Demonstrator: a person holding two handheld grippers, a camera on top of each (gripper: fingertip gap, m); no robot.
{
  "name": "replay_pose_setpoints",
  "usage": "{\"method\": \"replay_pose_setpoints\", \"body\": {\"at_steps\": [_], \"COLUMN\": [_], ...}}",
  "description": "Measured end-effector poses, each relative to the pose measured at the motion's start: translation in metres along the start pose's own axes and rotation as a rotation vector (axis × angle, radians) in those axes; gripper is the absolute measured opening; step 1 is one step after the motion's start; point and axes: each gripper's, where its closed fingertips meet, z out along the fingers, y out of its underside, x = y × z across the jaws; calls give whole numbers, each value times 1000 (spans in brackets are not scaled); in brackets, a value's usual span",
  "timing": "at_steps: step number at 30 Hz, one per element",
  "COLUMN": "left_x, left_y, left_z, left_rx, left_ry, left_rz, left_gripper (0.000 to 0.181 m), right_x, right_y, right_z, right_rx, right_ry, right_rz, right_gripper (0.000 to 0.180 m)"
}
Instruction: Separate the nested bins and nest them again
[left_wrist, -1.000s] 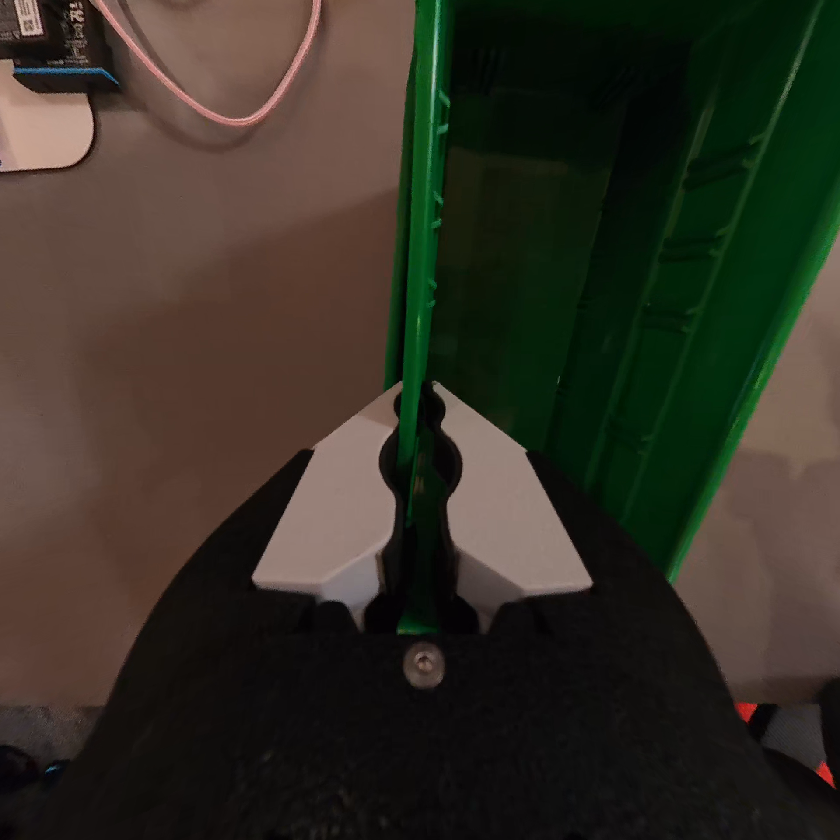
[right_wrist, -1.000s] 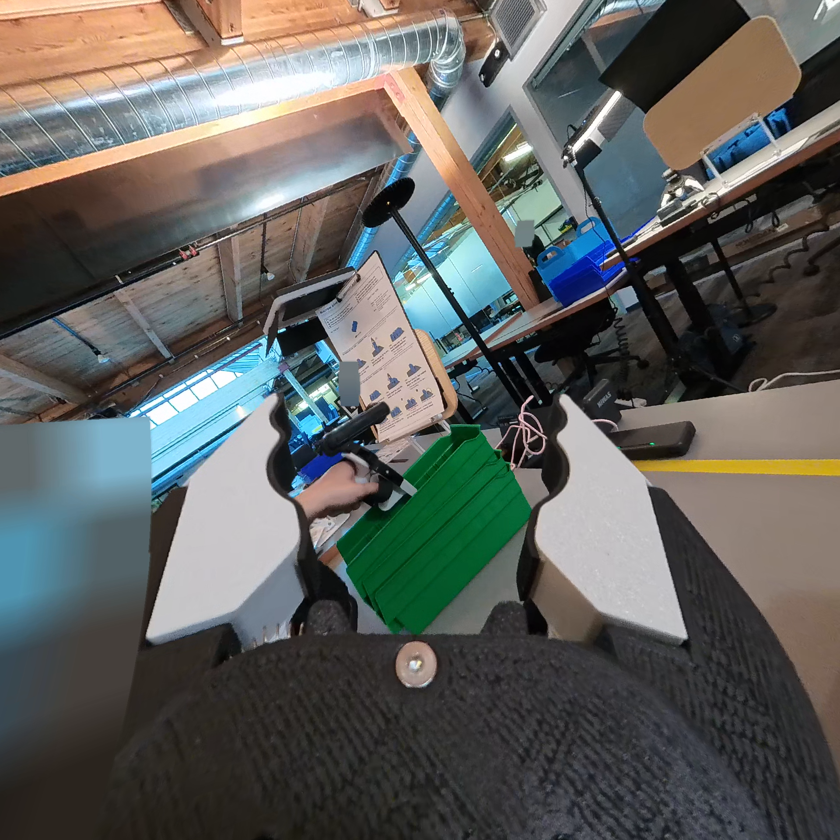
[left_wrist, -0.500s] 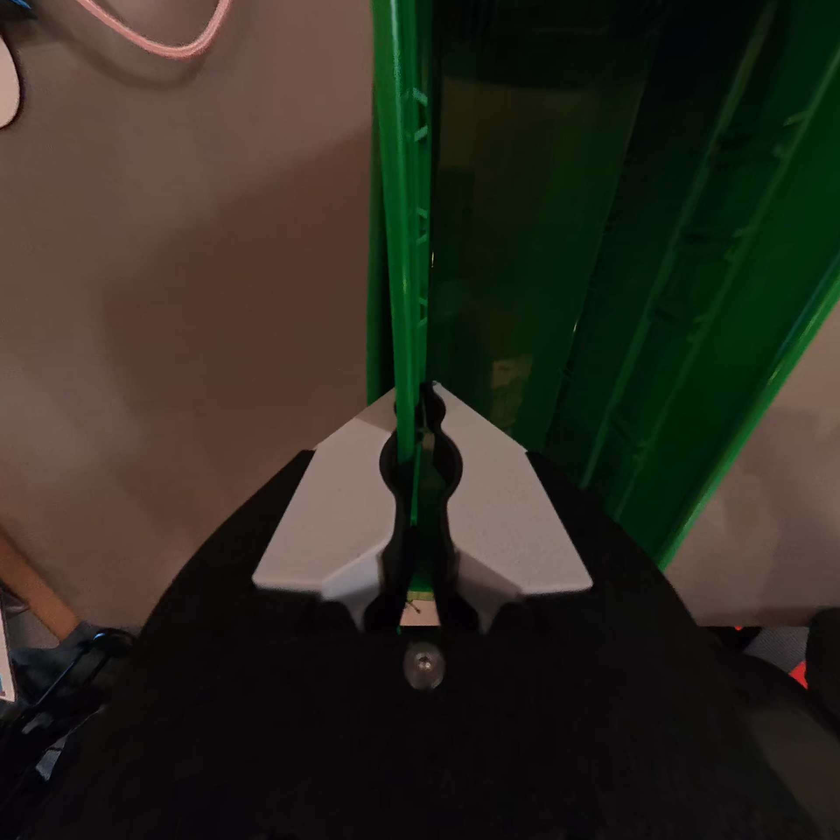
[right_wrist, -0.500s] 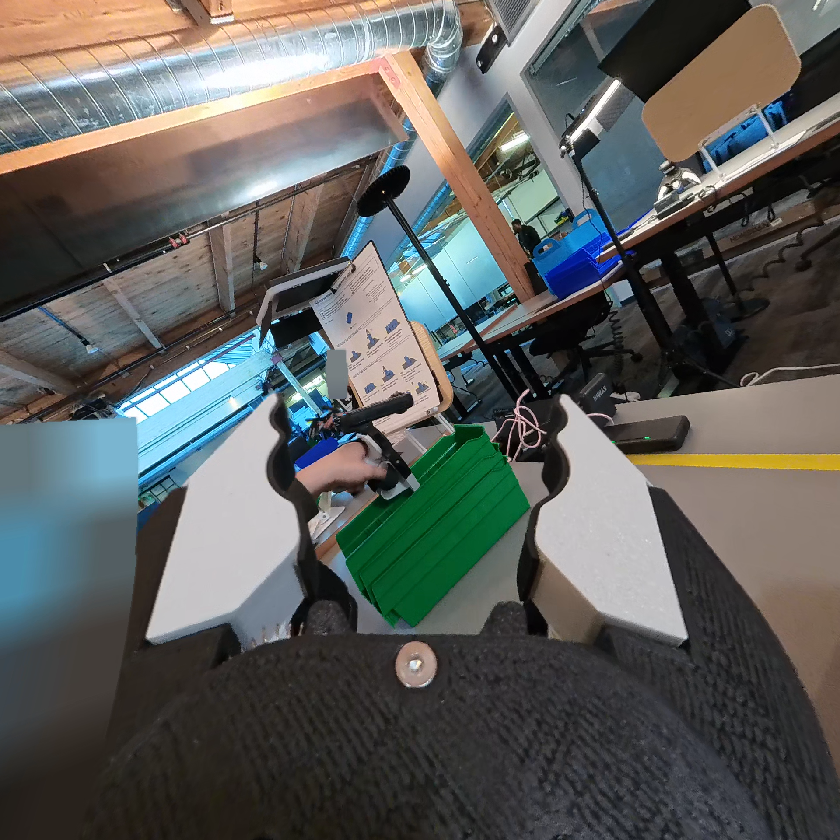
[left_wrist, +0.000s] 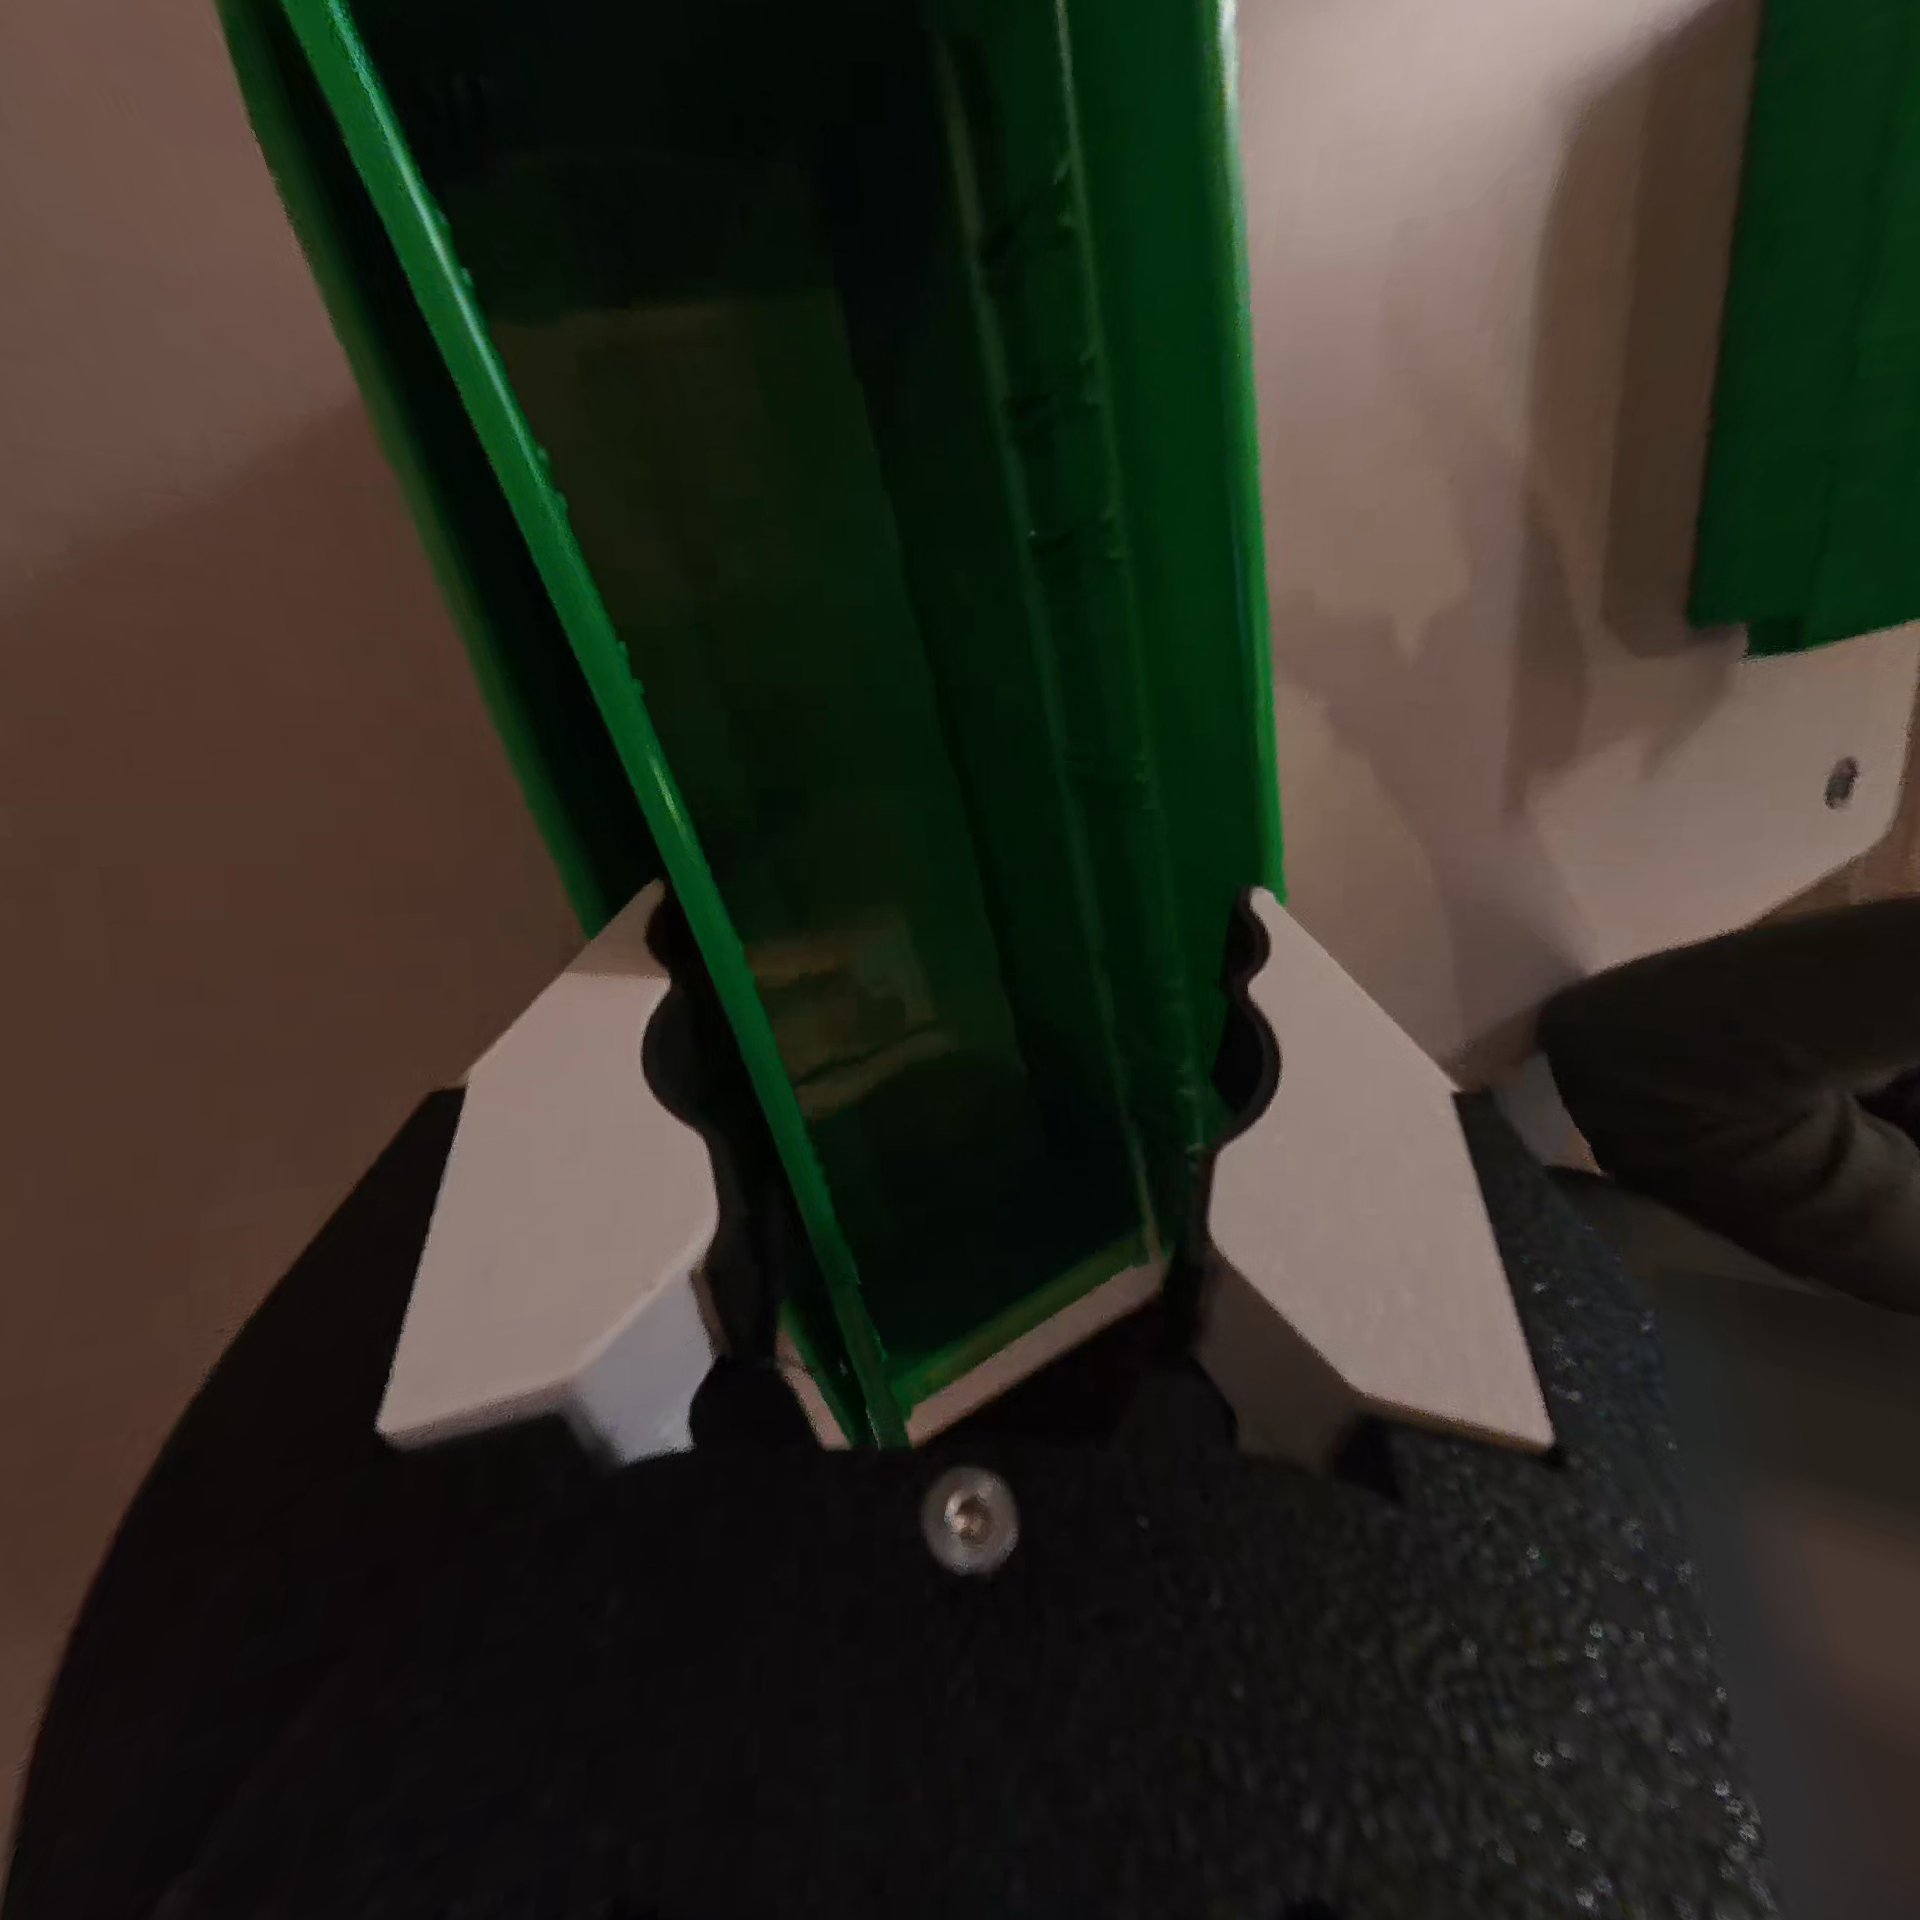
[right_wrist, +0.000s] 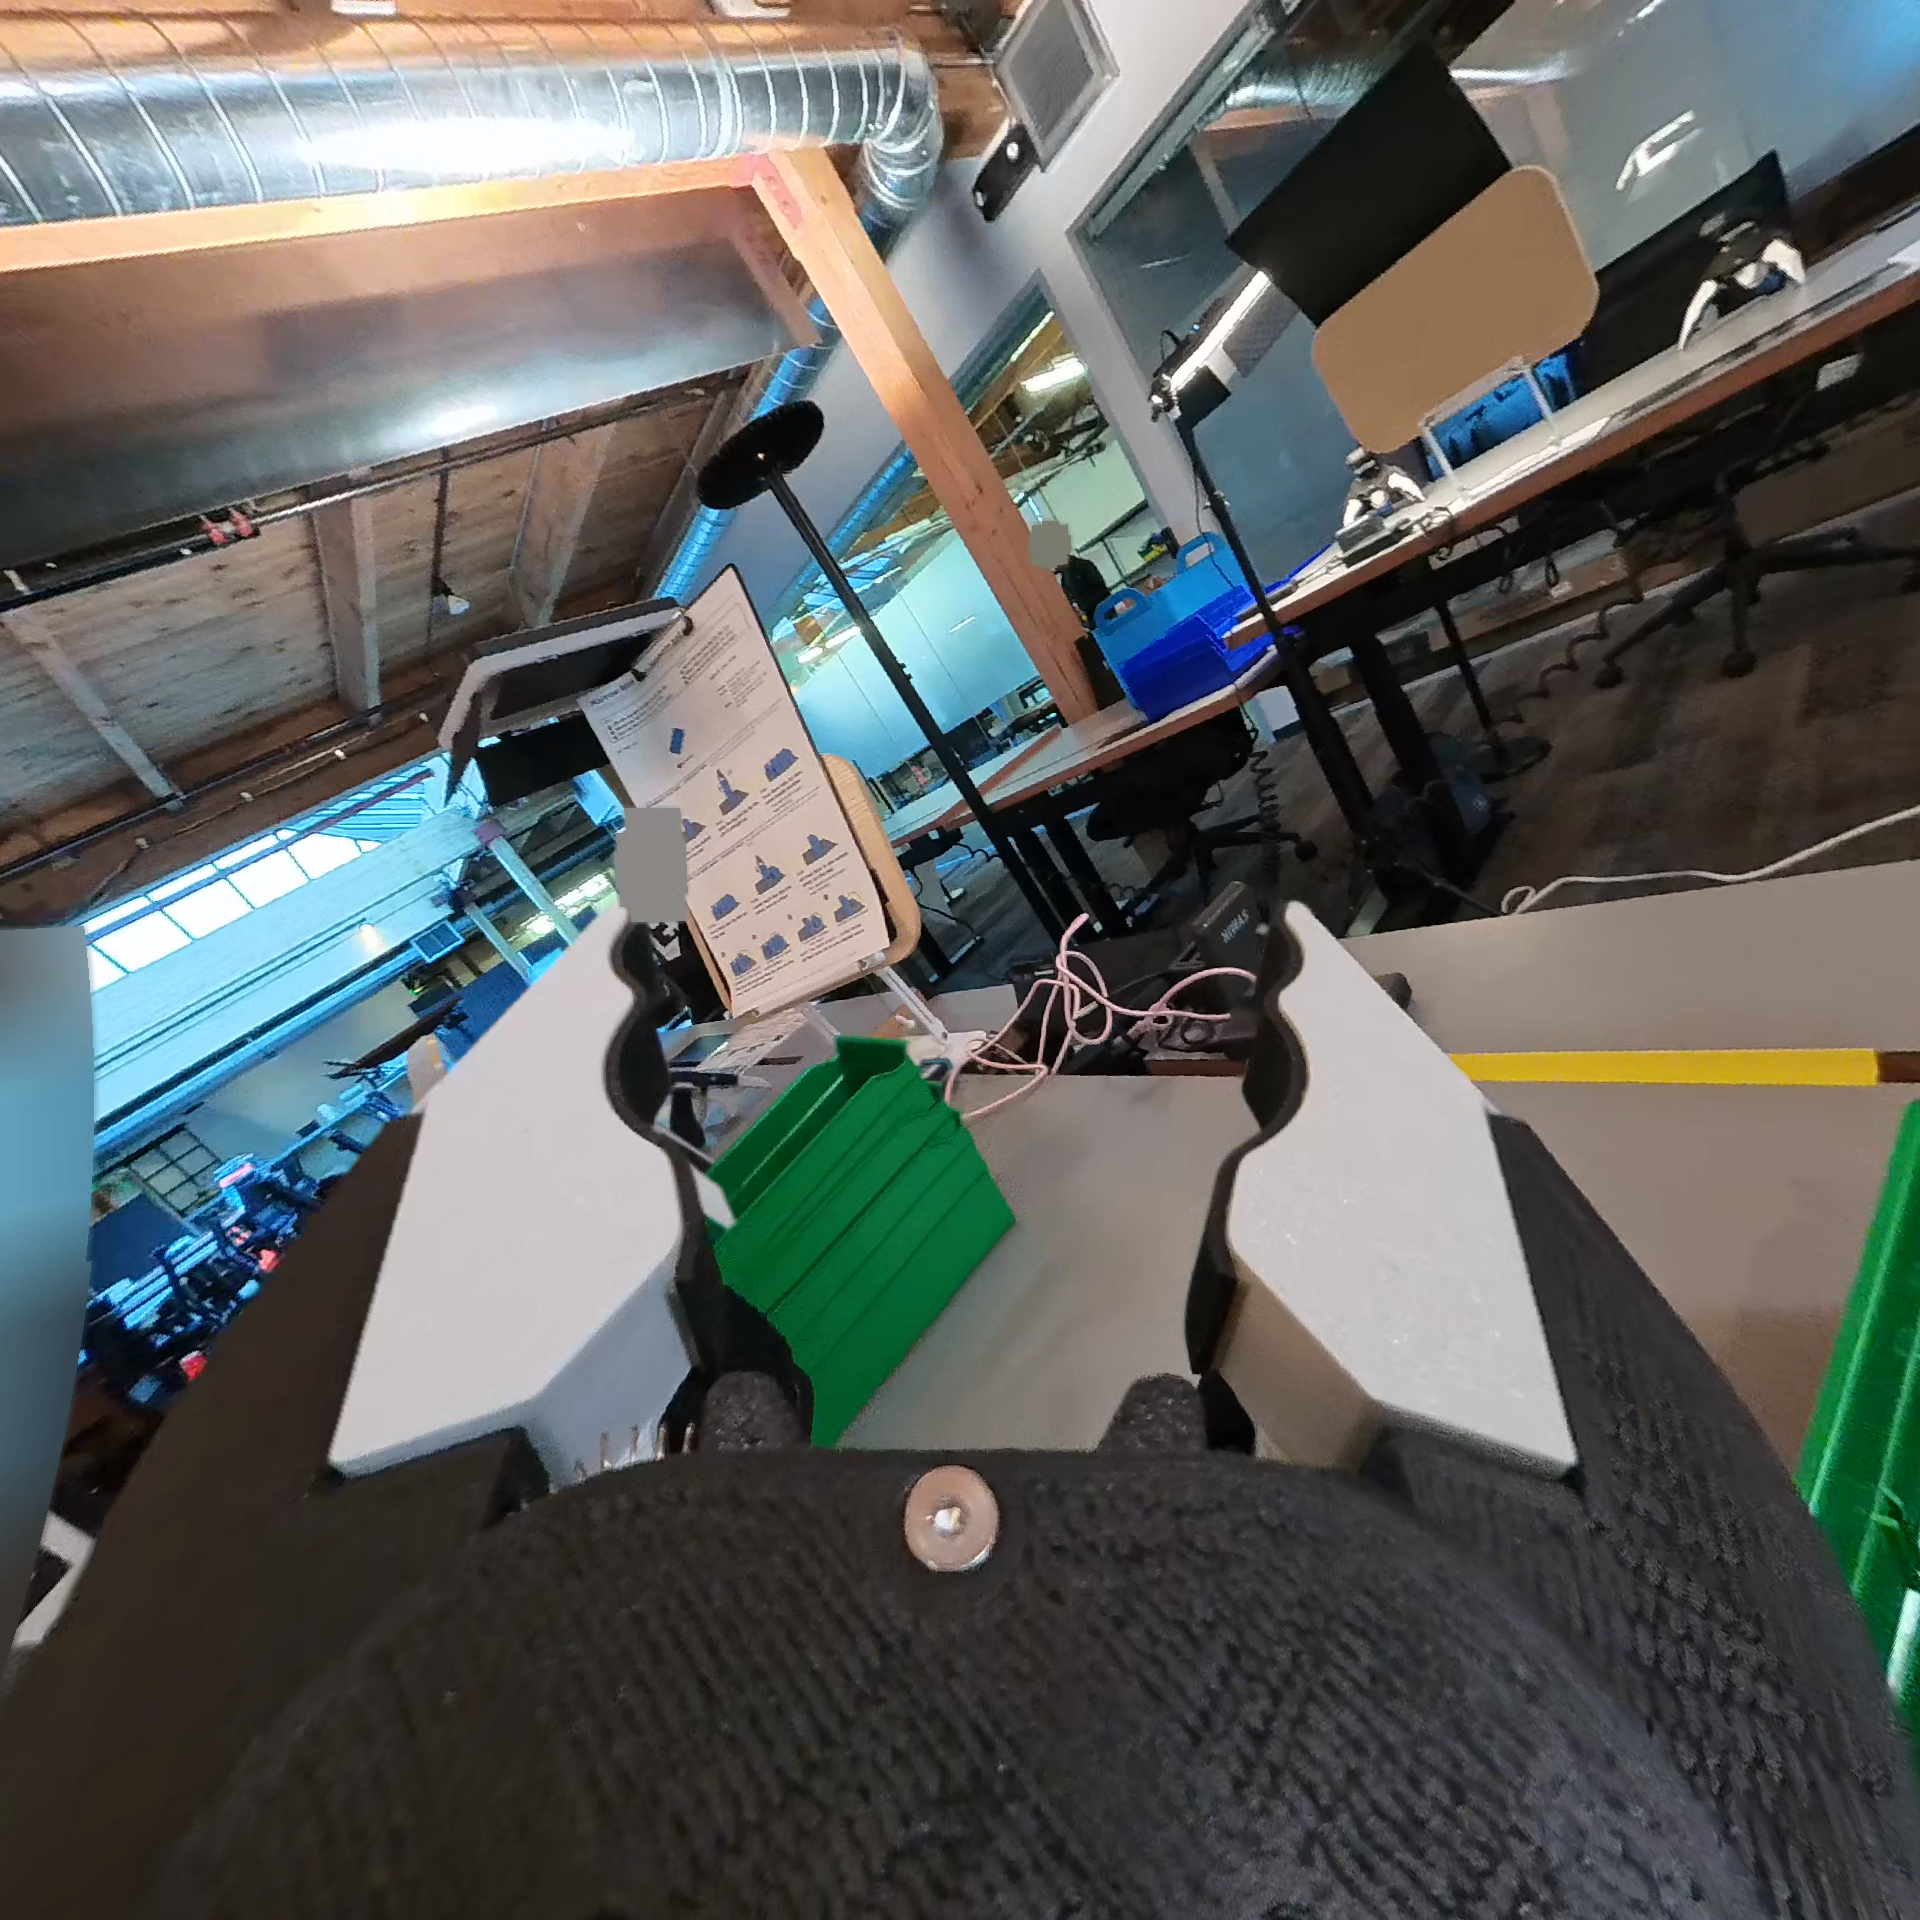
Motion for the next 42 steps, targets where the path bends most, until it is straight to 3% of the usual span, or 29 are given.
{"method": "replay_pose_setpoints", "body": {"at_steps": [6,12,18,20,22,23,26,28,29,35,38,42], "left_x": [-11,-8,24,71,138,167,259,313,332,402,400,397], "left_y": [31,15,-45,-83,-113,-119,-116,-118,-124,-128,-139,-144], "left_z": [-24,-57,-78,-81,-85,-79,-23,24,48,199,246,279], "left_rx": [-280,-331,-15,218,466,510,414,352,348,30,-39,-96], "left_ry": [-21,17,-50,-5,102,138,334,417,401,345,229,170], "left_rz": [-79,-163,-16,167,338,381,476,548,568,434,365,316], "left_gripper": [96,91,106,120,118,119,116,70,67,109,107,99], "right_x": [4,5,-5,-11,-16,-18,-24,-27,-28,-37,-41,-30], "right_y": [2,2,-3,-10,-16,-19,-27,-33,-38,-79,-84,-81], "right_z": [0,2,0,-7,-16,-20,-34,-44,-51,-113,-124,-117], "right_rx": [1,2,21,51,83,96,128,156,178,429,459,423], "right_ry": [53,82,55,51,52,55,72,86,100,186,141,103], "right_rz": [-20,-45,-65,-83,-100,-108,-128,-138,-147,-262,-264,-206], "right_gripper": [114,114,114,114,114,114,114,112,111,106,107,108]}}
